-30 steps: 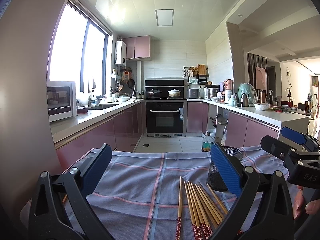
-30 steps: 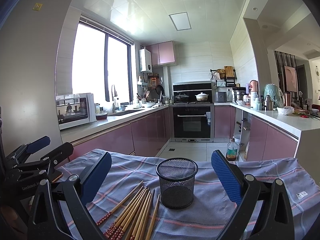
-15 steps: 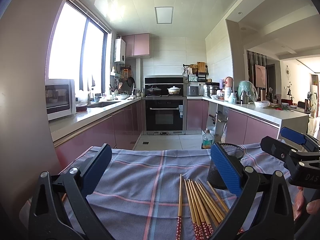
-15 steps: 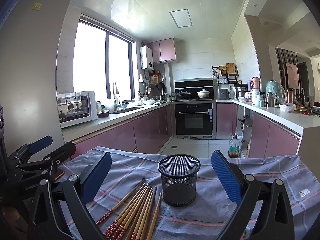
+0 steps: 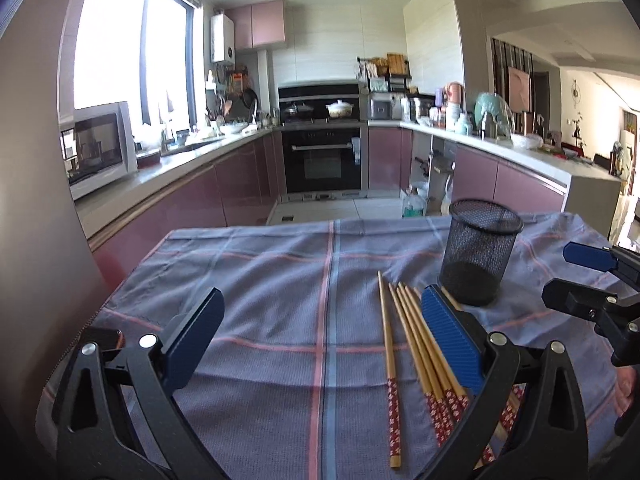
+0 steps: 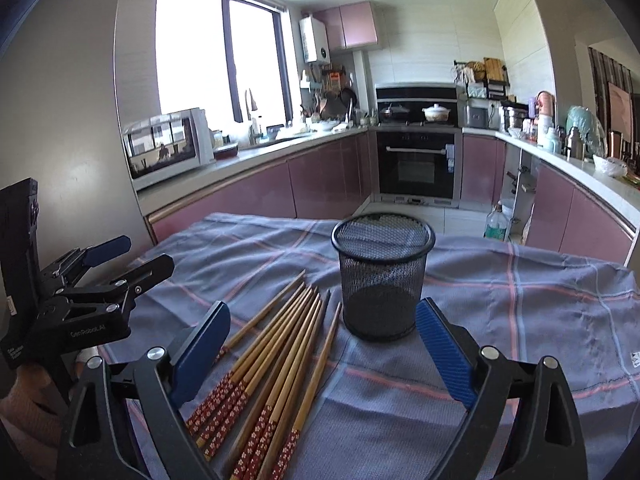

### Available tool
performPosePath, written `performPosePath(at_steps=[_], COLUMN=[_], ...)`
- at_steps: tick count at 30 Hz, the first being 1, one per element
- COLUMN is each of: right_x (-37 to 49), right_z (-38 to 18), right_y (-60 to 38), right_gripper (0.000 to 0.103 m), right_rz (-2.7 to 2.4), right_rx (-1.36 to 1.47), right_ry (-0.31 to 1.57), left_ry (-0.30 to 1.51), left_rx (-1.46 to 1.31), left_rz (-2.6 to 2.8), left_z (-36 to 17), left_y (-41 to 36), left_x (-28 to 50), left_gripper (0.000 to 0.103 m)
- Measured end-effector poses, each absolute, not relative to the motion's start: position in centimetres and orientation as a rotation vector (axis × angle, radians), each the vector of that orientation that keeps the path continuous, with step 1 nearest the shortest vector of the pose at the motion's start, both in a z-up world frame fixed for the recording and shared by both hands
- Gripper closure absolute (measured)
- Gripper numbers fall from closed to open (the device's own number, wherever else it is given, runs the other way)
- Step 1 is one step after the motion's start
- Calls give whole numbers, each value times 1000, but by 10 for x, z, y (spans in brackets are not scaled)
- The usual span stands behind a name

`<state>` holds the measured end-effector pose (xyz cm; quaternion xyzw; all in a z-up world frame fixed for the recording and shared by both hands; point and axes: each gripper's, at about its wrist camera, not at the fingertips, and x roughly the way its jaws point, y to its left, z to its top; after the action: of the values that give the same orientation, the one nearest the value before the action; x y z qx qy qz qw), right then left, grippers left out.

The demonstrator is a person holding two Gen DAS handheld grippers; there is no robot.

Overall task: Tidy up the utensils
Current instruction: 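Grasp one bamboo chopstick with the left gripper while the right gripper grasps another, then lift both held chopsticks upright and carry them over the black mesh cup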

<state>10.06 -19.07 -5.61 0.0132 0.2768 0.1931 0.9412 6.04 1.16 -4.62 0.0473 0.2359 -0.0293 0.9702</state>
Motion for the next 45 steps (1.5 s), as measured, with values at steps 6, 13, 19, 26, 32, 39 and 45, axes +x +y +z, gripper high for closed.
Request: performPosePath(at_steps=[6,13,19,26,32,39,45], right_x=[126,144,158,169,172,163,148], right_z=[-87,-106,-114,-116,-116,-107,-75], right_y=[-179,-171,-163,-159,-170,-178,-191], right_gripper=[51,73,83,83,94,97,97], right_rz=[408,418,422,420,438,476,523], right_rx=[26,17,11,15,62,84,94], right_ry=[758,870,914,919,932,908,809], left_ry=[639,746,812,872,889,911,871], left_rx=[156,222,234,222,177,107,35], left_rz=[-126,-182,-200,-248,-286,-306,-312], left_z=[-83,-111,-121,-135,-137,-136,-115], left_y=[6,-22,-27,-37,-38,-36,-15], left_x=[98,132,151,176,186,189,171], left_gripper=[25,37,48,61,77,95,95])
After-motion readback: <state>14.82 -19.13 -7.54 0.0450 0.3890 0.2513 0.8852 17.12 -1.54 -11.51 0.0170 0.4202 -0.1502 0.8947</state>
